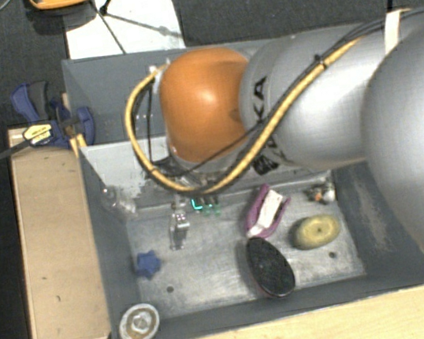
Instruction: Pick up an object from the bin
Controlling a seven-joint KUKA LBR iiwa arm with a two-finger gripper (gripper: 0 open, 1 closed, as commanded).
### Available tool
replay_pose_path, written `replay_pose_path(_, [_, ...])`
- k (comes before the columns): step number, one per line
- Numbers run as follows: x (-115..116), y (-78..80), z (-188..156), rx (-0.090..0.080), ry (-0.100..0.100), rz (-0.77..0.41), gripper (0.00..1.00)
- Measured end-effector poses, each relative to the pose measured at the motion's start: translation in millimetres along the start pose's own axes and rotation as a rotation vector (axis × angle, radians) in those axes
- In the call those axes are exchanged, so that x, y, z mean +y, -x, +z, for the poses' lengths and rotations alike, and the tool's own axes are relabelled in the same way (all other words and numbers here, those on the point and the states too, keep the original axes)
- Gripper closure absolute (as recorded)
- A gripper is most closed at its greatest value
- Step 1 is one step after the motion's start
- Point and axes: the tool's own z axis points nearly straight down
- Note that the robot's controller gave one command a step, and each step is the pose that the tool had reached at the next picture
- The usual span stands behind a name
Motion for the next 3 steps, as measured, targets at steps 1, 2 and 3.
replay_pose_path(1, [39.7, -55.3, 99.1, 0.003, -0.001, -0.086, 0.00])
replay_pose_path(2, [38.1, -51.0, 94.3, -0.007, 0.002, -0.075, 1.00])
replay_pose_path(3, [34.4, -39.8, -68.7, -0.016, 0.005, -0.048, 1.00])
